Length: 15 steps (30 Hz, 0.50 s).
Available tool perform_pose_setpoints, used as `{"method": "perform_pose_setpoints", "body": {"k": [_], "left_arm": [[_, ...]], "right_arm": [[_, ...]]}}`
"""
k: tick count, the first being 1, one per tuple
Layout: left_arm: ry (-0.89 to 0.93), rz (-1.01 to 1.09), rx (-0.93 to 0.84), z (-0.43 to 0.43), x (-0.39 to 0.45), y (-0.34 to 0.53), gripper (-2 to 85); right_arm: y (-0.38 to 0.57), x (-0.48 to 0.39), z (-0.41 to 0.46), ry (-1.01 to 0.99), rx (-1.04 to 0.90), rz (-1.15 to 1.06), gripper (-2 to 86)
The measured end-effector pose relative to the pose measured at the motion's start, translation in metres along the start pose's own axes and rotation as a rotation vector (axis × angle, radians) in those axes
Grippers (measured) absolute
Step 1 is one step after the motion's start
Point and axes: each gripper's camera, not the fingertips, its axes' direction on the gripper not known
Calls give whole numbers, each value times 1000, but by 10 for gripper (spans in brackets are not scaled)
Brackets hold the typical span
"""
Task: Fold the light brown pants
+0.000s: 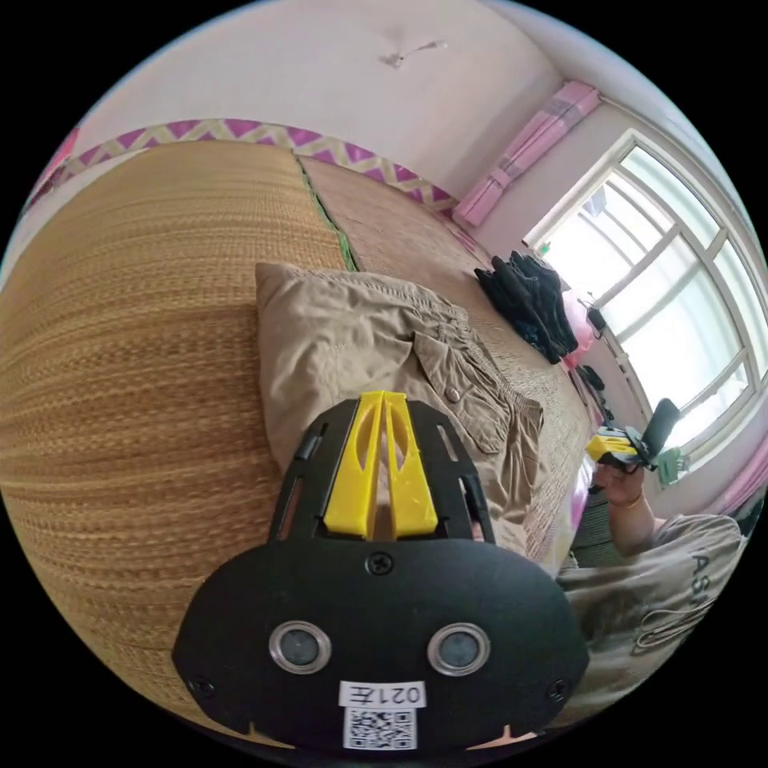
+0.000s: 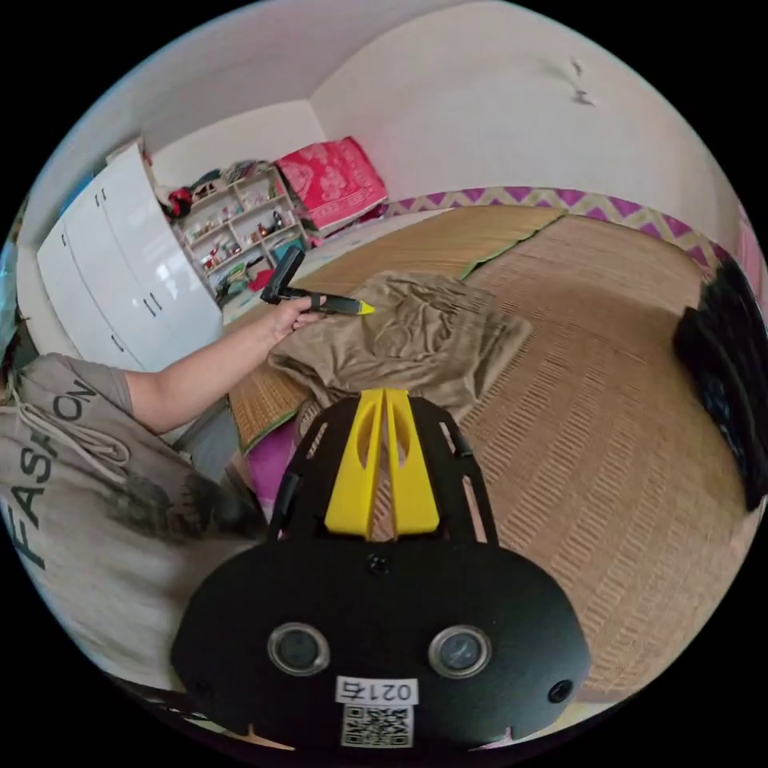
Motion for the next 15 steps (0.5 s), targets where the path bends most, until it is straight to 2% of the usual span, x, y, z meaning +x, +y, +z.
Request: {"method": "perform_pose_setpoints", "body": {"k": [3, 4, 11, 15], "left_arm": [[138, 76, -143, 50, 19, -44, -10], [120, 109, -155, 65, 35, -62, -10], [184, 215, -160, 174, 132, -151, -10], [217, 264, -164, 230, 189, -200, -10]], "right_arm": [[60, 33, -44, 19, 39, 107, -5], [82, 44, -56, 31, 48, 144, -5], [175, 91, -108, 77, 159, 317, -5], [191, 108, -111, 87, 174, 352, -2]]}}
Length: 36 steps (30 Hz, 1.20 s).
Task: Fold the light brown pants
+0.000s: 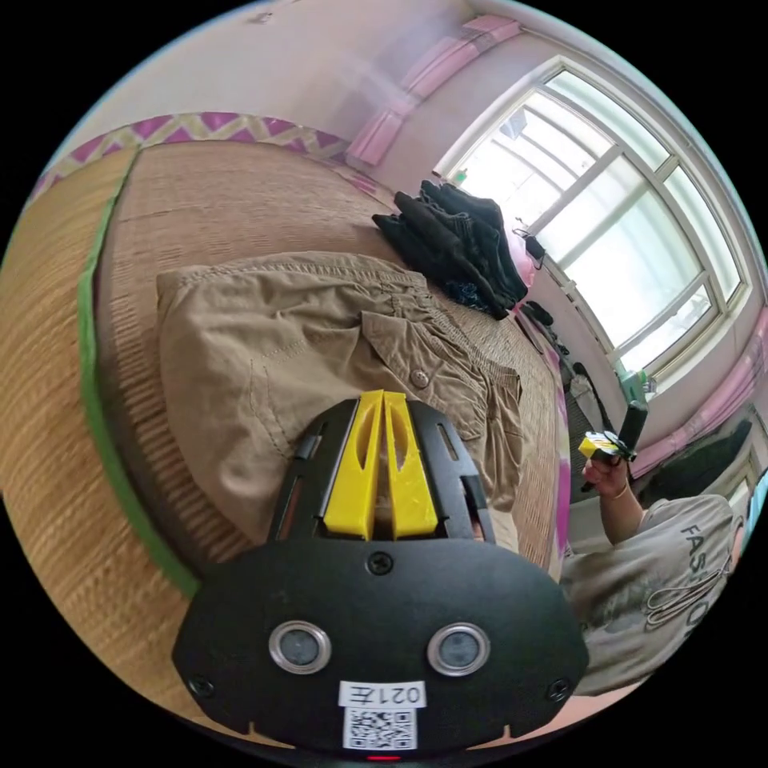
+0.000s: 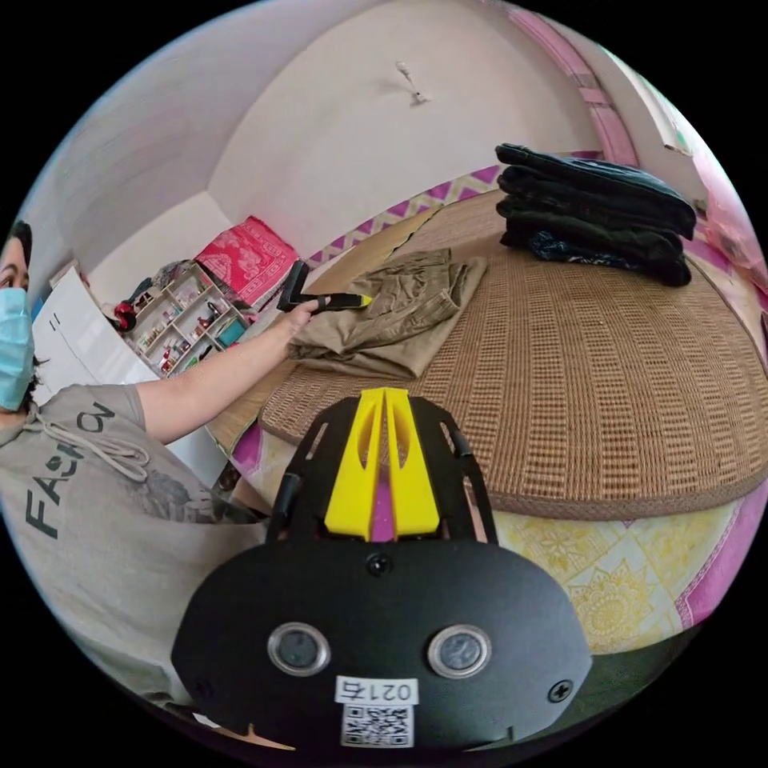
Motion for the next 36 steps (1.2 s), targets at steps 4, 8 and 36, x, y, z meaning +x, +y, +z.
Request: {"method": "perform_pose_setpoints", "body": {"k": [4, 8, 36], "left_arm": [[-16, 2, 14, 31, 34, -30, -9], [43, 1, 36, 25, 45, -15, -10], [-32, 27, 449, -356, 168, 426, -9]], "right_arm": [[-24, 16, 10, 81, 32, 29, 20], [-62, 42, 25, 197, 59, 119, 92], [-253, -319, 246, 11, 97, -426, 42]]}}
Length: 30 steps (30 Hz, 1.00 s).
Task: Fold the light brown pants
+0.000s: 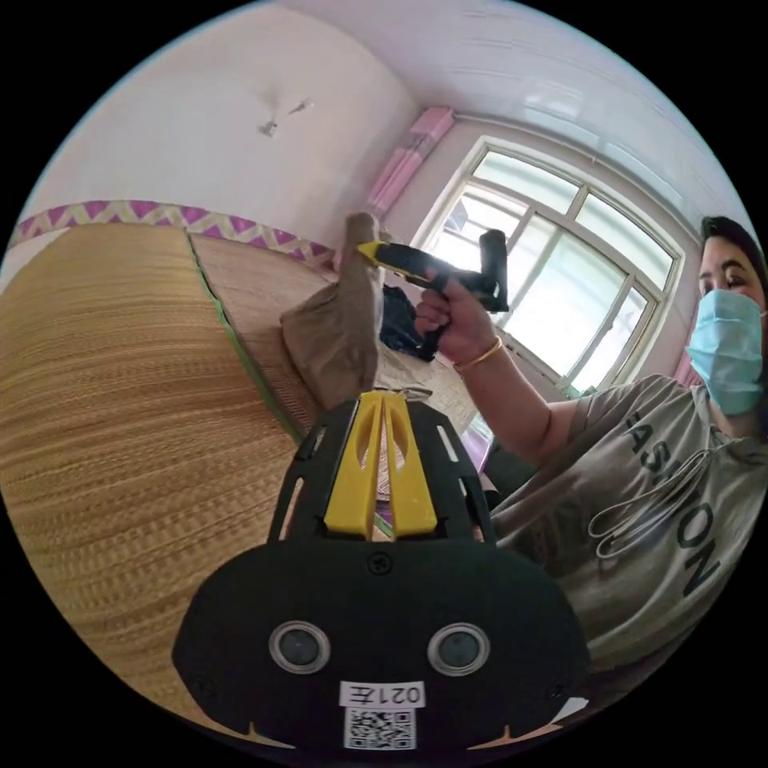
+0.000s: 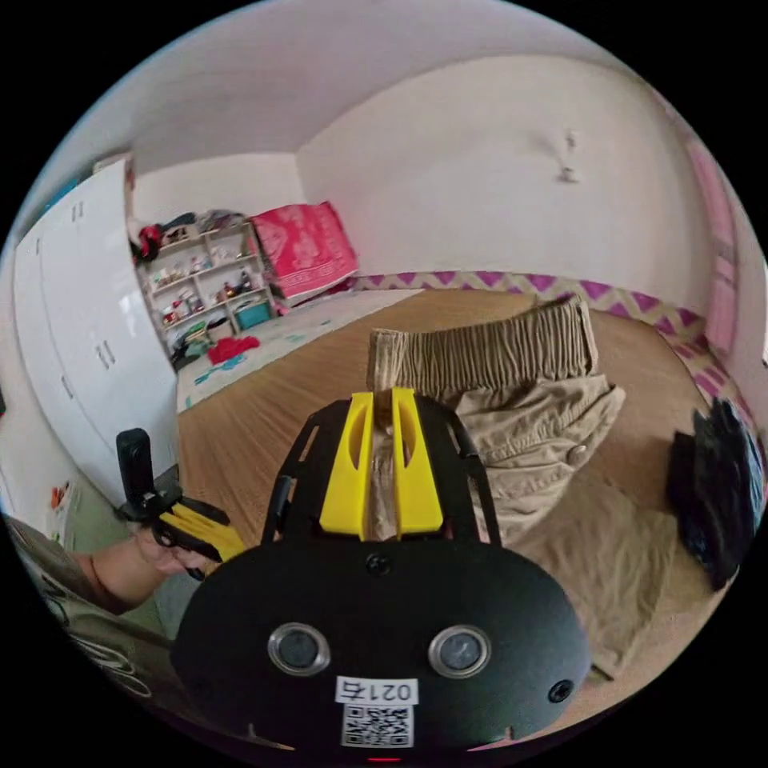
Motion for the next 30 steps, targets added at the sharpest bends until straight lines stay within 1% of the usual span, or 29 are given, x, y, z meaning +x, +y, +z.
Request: {"method": "perform_pose_setpoints", "body": {"k": [1, 2, 3, 5, 6, 7, 8, 9, 11, 12, 13, 14, 15, 17, 19, 21, 22, 23, 24, 25, 26, 30], "left_arm": [[-32, -5, 29, -22, 4, 14, -9], [-46, -7, 40, -32, 6, 21, -9], [-74, -14, 60, -51, 8, 36, -9], [-104, -38, 76, -73, 5, 59, -9], [-110, -58, 77, -83, -1, 74, -9], [-115, -87, 74, -91, -9, 89, -9], [-117, -102, 71, -94, -14, 96, -9], [-121, -125, 66, -99, -22, 110, -9], [-136, -147, 59, -106, -35, 127, -9], [-158, -165, 55, -108, -44, 137, -8], [-178, -179, 60, -110, -54, 145, -8], [-191, -188, 62, -111, -60, 149, -7], [-231, -217, 62, -112, -73, 154, -5], [-289, -266, 85, -114, -97, 161, 3], [-407, -356, 100, -116, -139, 164, 42], [-453, -427, 106, -115, -180, 162, 78], [-471, -516, 83, -112, -214, 162, 109], [-474, -565, 68, -109, -232, 164, 121], [-447, -690, 47, -104, -268, 173, 147], [-361, -756, 99, -104, -287, 185, 151], [-322, -775, 113, -102, -293, 189, 152], [-196, -807, 65, -71, -302, 213, 164]], "right_arm": [[-14, -35, 32, -61, -17, -43, 42], [-25, -67, 70, -81, -75, -80, 44], [-28, -82, 90, -67, -113, -92, 45], [-24, -123, 170, 7, -258, -141, 49], [-19, -129, 188, 14, -296, -156, 50], [-7, -138, 220, 19, -396, -205, 52], [5, -142, 242, -25, -482, -251, 52], [11, -142, 245, -72, -490, -262, 49], [22, -137, 229, -358, -459, -242, 46], [23, -134, 223, -417, -456, -224, 48], [24, -126, 206, -507, -443, -186, 77], [24, -116, 186, -541, -420, -169, 95], [25, -110, 174, -530, -401, -165, 99], [31, -80, 128, -387, -333, -166, 110], [39, -54, 96, -270, -290, -161, 104], [50, -28, 68, -197, -275, -144, 97], [58, -13, 52, -172, -271, -130, 92], [67, 0, 37, -160, -271, -111, 88], [71, 6, 29, -158, -271, -99, 87], [80, 16, 16, -150, -268, -76, 85], [89, 24, 3, -135, -259, -57, 83], [114, 45, -29, -108, -219, 21, 79]]}}
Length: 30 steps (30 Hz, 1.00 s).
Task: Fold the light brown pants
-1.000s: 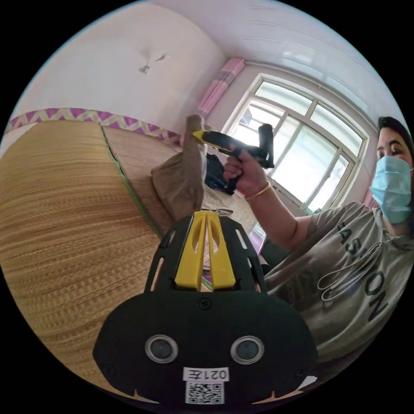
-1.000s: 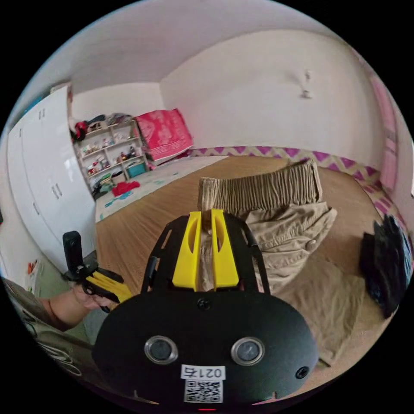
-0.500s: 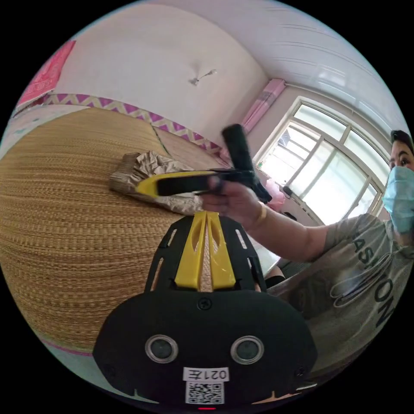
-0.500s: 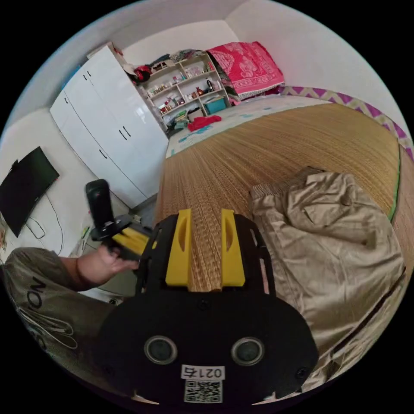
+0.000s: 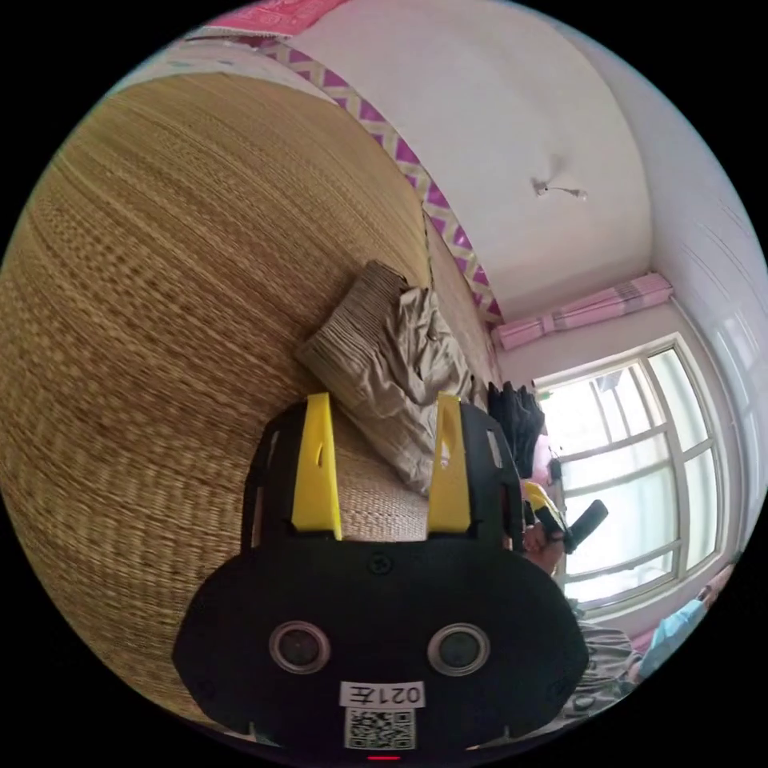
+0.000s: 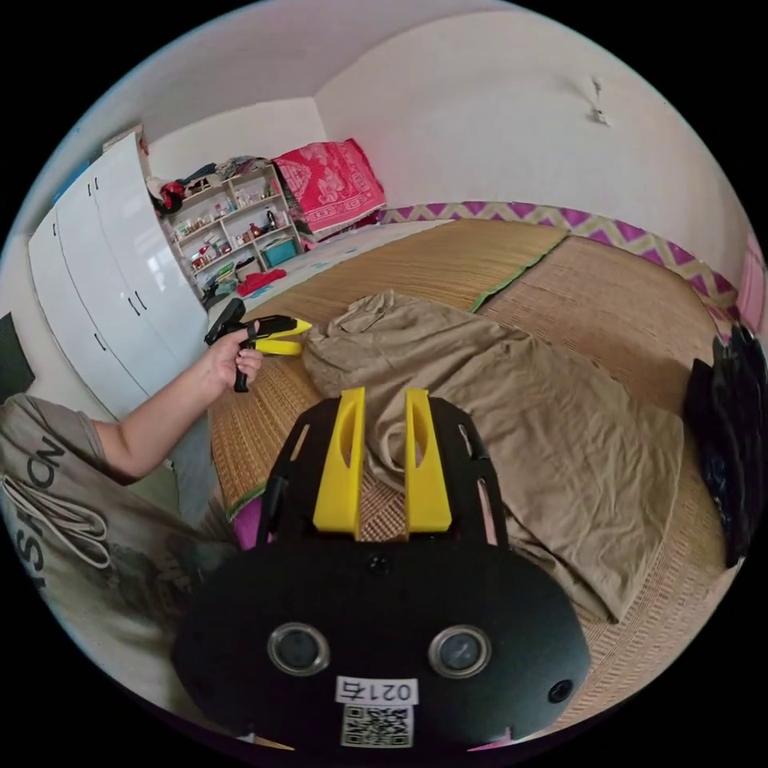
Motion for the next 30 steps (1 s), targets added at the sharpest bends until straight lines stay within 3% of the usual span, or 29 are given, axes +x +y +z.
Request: {"method": "perform_pose_setpoints", "body": {"k": [5, 9, 12, 18, 23, 30], "left_arm": [[72, -134, 42, 36, -56, 10, 85], [188, -218, 137, 40, -119, 25, 3], [136, -157, 177, 17, -137, 28, -6], [117, -161, 199, -36, -207, 34, -8], [73, -98, 177, -48, -219, 39, -9], [162, 74, 195, -53, -202, 48, -8]], "right_arm": [[23, 12, -12, -13, 82, 83, 66], [24, 16, 4, -17, 34, 107, 47], [21, 12, 20, 10, -4, 78, 34], [-9, -58, 101, 63, -151, -239, 76], [-20, -129, 180, 273, -228, -479, 85], [3, -115, 207, 299, -327, -467, 58]]}}
